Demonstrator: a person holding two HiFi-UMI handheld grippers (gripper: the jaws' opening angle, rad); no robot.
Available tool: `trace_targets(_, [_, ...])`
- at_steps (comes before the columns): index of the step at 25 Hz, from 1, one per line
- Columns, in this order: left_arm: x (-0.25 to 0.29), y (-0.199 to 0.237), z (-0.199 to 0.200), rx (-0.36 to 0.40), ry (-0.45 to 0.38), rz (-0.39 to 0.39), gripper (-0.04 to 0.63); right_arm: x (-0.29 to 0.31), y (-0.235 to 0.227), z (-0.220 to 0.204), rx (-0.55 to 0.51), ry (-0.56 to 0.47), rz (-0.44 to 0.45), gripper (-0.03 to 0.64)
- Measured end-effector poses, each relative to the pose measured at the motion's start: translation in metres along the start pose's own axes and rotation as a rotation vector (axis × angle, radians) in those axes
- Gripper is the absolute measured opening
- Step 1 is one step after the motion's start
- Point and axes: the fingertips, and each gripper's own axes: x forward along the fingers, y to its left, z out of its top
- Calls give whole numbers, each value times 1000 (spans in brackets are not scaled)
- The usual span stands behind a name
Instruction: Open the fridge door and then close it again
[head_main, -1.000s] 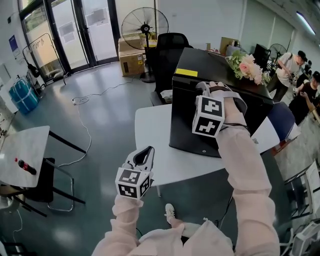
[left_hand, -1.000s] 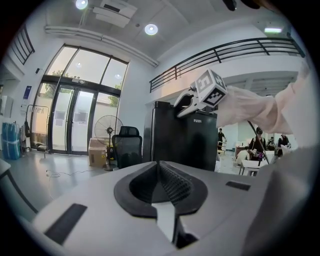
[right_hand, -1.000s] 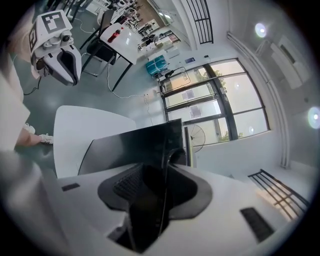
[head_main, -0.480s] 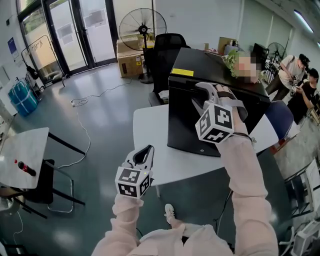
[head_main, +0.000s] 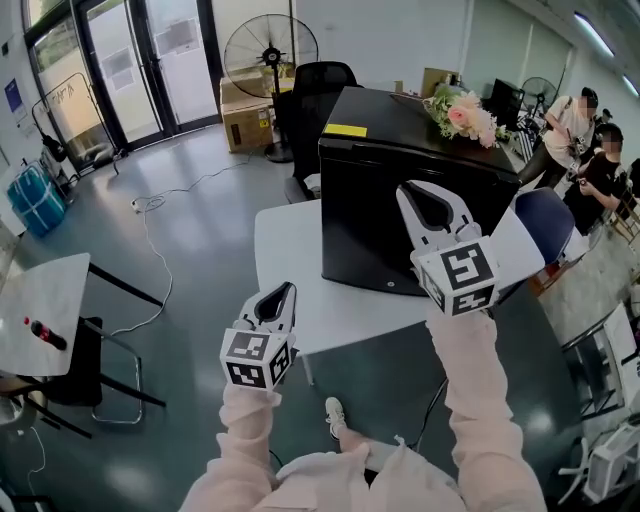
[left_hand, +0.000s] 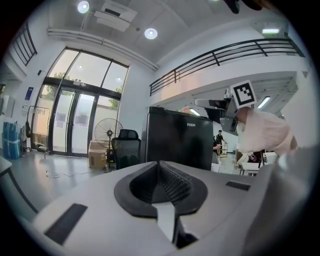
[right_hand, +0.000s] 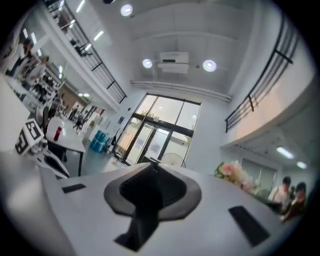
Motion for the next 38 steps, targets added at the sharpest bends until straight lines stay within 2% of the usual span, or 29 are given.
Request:
trace_targets(3, [-12, -11, -4, -7, 1, -5, 12, -32, 10, -17, 158, -3, -2, 35])
trace_targets(16, [-72, -45, -38, -47, -1, -16, 12, -173, 93, -119, 466, 197, -117, 8])
trace_targets(22, [-83, -55, -48, -39, 6, -28, 12, -195, 111, -140, 490, 249, -143, 8])
trace_targets(38, [-80, -57, -57, -60, 14, -14, 12, -201, 109, -156, 534, 267, -156, 8])
